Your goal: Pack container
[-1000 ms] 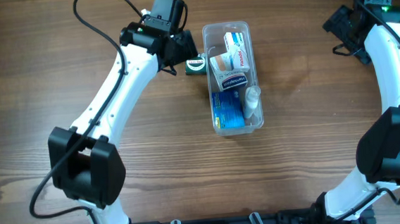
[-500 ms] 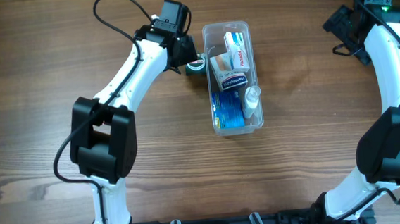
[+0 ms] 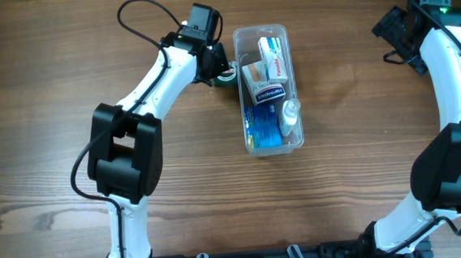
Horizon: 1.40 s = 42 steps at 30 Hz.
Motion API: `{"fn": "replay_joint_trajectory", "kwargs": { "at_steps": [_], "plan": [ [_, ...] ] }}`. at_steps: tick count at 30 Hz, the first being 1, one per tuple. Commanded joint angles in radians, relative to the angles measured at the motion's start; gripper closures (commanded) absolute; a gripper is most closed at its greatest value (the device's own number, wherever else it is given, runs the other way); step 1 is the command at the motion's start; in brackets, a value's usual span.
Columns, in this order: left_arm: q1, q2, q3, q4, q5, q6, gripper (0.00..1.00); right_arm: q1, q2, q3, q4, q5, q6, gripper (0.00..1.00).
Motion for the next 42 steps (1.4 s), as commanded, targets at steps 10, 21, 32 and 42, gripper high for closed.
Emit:
{"fn": "replay_joint_trajectory", "kwargs": {
  "at_steps": [10, 21, 32, 42],
  "plan": [
    [-0.016, 0.04, 0.001, 0.014, 0.072, 0.005, 0.96, 0.0, 0.017, 0.001, 0.001, 0.017, 0.015, 0.0],
    [-0.018, 0.09, 0.001, 0.019, 0.066, 0.005, 0.96, 0.0, 0.017, 0.001, 0.001, 0.017, 0.015, 0.0],
    [-0.013, 0.09, 0.001, -0.114, -0.156, 0.0, 0.96, 0.0, 0.017, 0.001, 0.001, 0.017, 0.015, 0.0],
    [-0.013, 0.09, 0.001, -0.237, -0.254, -0.14, 0.96, 0.0, 0.017, 0.001, 0.001, 0.017, 0.015, 0.0]
  ]
}}
